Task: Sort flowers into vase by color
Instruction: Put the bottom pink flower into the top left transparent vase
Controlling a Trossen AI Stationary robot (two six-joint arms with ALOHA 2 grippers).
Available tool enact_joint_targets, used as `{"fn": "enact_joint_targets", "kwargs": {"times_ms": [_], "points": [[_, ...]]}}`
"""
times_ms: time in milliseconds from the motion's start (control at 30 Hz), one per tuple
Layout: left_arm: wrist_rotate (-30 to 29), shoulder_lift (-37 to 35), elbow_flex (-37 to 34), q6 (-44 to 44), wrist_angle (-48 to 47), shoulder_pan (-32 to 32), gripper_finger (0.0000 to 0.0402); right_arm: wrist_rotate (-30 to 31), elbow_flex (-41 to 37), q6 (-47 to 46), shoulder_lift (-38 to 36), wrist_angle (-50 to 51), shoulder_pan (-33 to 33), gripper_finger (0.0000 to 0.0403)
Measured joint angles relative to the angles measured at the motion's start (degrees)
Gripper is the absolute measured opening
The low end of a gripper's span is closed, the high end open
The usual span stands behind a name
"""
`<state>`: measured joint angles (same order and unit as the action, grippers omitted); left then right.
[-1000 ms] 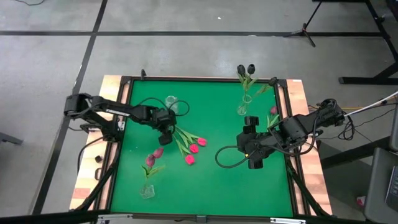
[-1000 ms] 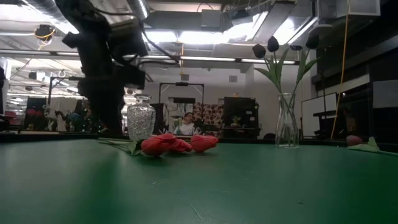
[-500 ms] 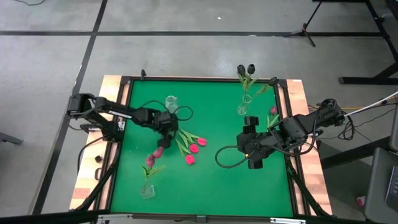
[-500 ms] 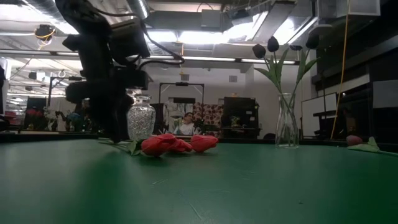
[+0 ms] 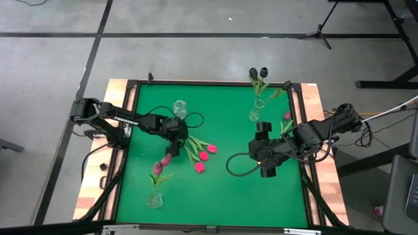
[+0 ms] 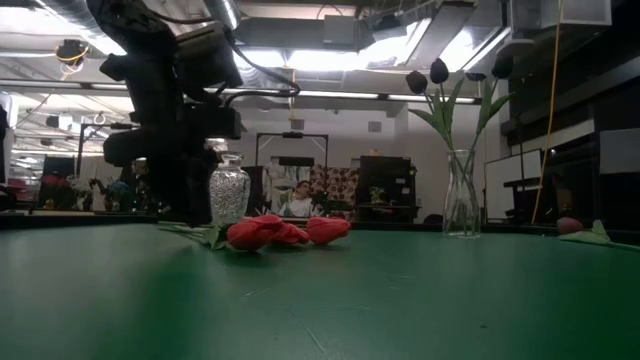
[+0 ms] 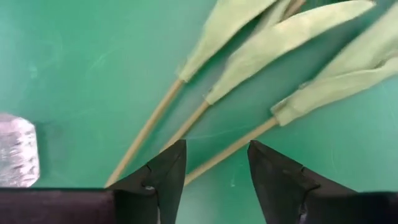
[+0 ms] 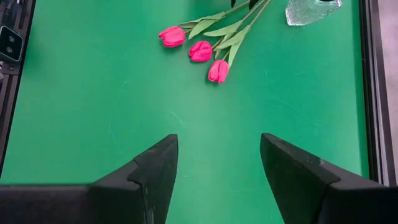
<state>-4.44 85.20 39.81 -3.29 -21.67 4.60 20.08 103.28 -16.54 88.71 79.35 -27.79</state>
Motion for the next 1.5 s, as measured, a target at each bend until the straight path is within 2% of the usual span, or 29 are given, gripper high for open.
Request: {"fn": "enact_joint_targets", "kwargs": {"times_ms": [233,500,667,900,1033,1267,1500], "points": [[2.4,1.0,0.0,-0.2,0.4,0.0,0.0148,0.0,0.0,-0.1,0.0,0.0,0.0,0.0227],[2.5,2.9,0.1,-2.0,2.1,0.0,0.0147,0.0,0.0,-0.2,0.0,0.0,0.0,0.0227],[4.8,6.0,0.4,-2.9,2.9,0.0,0.0147,-0.1,0.0,-1.5,0.0,0.0,0.0,0.0227],[4.9,6.3,0.7,-2.0,2.8,-0.2,0.0145,0.0,0.0,-1.3,0.0,0.0,0.0,0.0227],[5.3,6.5,0.6,-3.1,3.0,-0.2,0.0114,0.0,0.0,-1.3,0.0,0.0,0.0,0.0227],[5.9,6.0,0.5,3.4,3.3,-0.3,0.0016,0.8,0.0,-1.2,0.0,0.0,0.0,0.0227],[5.3,2.3,0.2,13.1,2.8,-0.3,0.0006,1.8,0.0,-1.2,0.0,0.0,0.0,0.0227]]}}
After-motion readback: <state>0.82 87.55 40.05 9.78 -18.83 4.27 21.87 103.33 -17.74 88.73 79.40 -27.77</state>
